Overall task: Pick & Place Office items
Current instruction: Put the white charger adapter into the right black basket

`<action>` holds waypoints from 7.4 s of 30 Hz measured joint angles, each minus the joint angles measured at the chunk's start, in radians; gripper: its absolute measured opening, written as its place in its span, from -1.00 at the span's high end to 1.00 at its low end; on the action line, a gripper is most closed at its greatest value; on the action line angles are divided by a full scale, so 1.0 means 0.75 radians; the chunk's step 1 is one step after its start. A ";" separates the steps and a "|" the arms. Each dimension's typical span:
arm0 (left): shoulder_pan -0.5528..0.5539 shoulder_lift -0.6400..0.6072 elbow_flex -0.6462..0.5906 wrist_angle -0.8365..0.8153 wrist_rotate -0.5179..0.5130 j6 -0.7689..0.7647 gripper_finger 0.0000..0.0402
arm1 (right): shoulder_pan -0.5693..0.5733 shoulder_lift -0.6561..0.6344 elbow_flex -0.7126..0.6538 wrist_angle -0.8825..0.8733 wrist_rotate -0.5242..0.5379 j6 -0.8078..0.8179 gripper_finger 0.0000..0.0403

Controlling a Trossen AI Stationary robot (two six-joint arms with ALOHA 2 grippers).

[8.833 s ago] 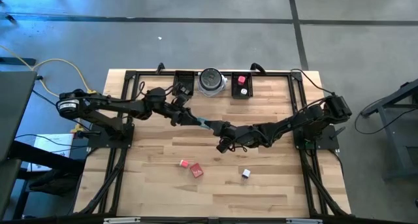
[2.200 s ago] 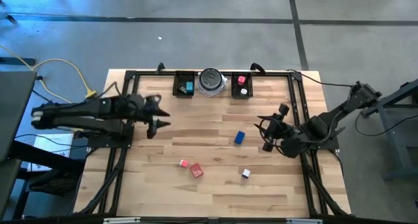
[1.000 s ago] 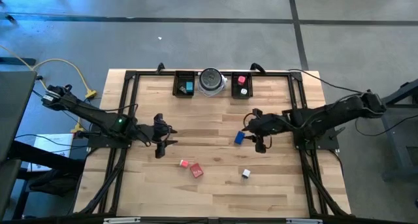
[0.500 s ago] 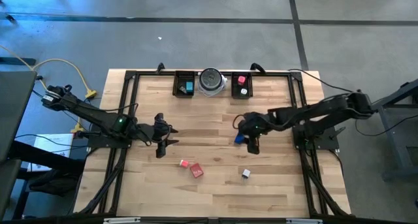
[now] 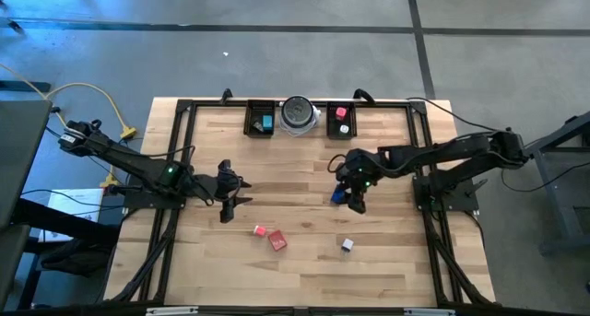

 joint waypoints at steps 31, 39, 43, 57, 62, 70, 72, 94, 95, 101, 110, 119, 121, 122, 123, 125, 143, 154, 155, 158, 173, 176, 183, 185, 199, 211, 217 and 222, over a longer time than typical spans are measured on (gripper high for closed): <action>-0.004 0.004 0.000 0.059 0.048 -0.083 0.04 | 0.643 0.303 0.223 -0.215 0.366 -0.144 -0.02; -0.004 0.004 0.000 0.072 0.061 -0.097 0.04 | 0.679 0.421 0.364 -0.501 0.439 -0.212 -0.01; -0.004 0.004 0.000 0.075 0.061 -0.105 0.04 | 0.714 0.421 0.407 -0.500 0.504 -0.256 -0.01; -0.004 0.005 0.000 0.095 0.080 -0.106 0.04 | 0.824 0.425 0.422 -0.435 0.563 -0.331 -0.01; -0.004 0.005 0.000 0.097 0.081 -0.120 0.04 | 0.822 0.426 0.422 -0.428 0.559 -0.362 -0.01; -0.004 0.005 0.000 0.100 0.081 -0.126 0.04 | 0.822 0.426 0.422 -0.409 0.526 -0.396 -0.01; -0.004 0.005 0.000 0.100 0.081 -0.126 0.04 | 0.821 0.440 0.422 -0.402 0.511 -0.398 -0.02; -0.004 0.047 0.000 0.105 0.125 -0.136 0.04 | 0.799 0.574 0.419 -0.415 0.506 -0.511 -0.02; -0.005 0.059 0.000 0.106 0.125 -0.136 0.04 | 0.795 0.575 0.419 -0.416 0.504 -0.515 -0.02; -0.005 0.137 0.000 0.172 0.125 -0.140 0.04 | 0.782 0.582 0.419 -0.397 0.502 -0.534 -0.01; -0.072 0.140 0.000 0.425 0.208 0.004 0.04 | 0.768 0.602 0.419 -0.383 0.461 -0.541 0.06; -0.102 0.140 0.000 0.452 0.209 0.014 0.04 | 0.754 0.602 0.373 -0.307 0.428 -0.535 0.08; -0.102 0.140 0.000 0.454 0.209 0.014 0.04 | 0.752 0.602 0.363 -0.301 0.425 -0.522 0.09; -0.102 0.140 0.000 0.454 0.209 0.014 0.04 | 0.752 0.602 0.360 -0.298 0.426 -0.510 0.09; -0.102 0.140 0.000 0.454 0.209 0.014 0.04 | 0.750 0.602 0.355 -0.290 0.425 -0.499 0.10; -0.102 0.140 0.000 0.455 0.209 0.014 0.04 | 0.748 0.602 0.344 -0.282 0.425 -0.493 0.13; -0.102 0.140 0.000 0.460 0.209 0.015 0.04 | 0.684 0.601 0.344 -0.186 0.437 -0.390 0.45; -0.096 0.140 0.000 0.463 0.208 0.015 0.04 | 0.678 0.559 0.344 -0.150 0.648 -0.435 0.45; -0.092 0.140 0.000 0.470 0.207 0.015 0.04 | 0.678 0.544 0.344 -0.147 0.679 -0.443 0.45; -0.072 0.140 0.000 0.517 0.207 0.010 0.04 | 0.669 0.502 0.373 -0.130 0.776 -0.474 0.45; 0.046 0.149 -0.001 0.894 0.194 -0.174 0.04 | 0.646 0.355 0.467 0.280 1.270 -0.870 0.45; 0.077 0.169 -0.001 0.947 0.171 -0.275 0.04 | 0.610 0.355 0.467 0.410 1.286 -0.944 0.45; 0.120 0.271 -0.001 1.115 0.197 -0.442 0.04 | 0.555 0.355 0.467 0.639 1.288 -1.108 0.45; 0.123 0.304 -0.001 1.164 0.235 -0.445 0.04 | 0.547 0.355 0.467 0.664 1.295 -1.131 0.45; 0.123 0.365 -0.001 1.406 0.341 -0.388 0.04 | 0.520 0.355 0.458 0.905 1.197 -1.140 0.45; 0.123 0.365 -0.001 1.439 0.351 -0.345 0.04 | 0.446 0.356 0.366 1.146 1.057 -1.128 0.45; 0.123 0.365 -0.001 1.462 0.352 -0.346 0.04 | 0.434 0.356 0.366 1.177 0.960 -1.135 0.45; 0.123 0.365 -0.001 1.469 0.352 -0.360 0.04 | 0.425 0.356 0.366 1.180 0.929 -1.131 0.45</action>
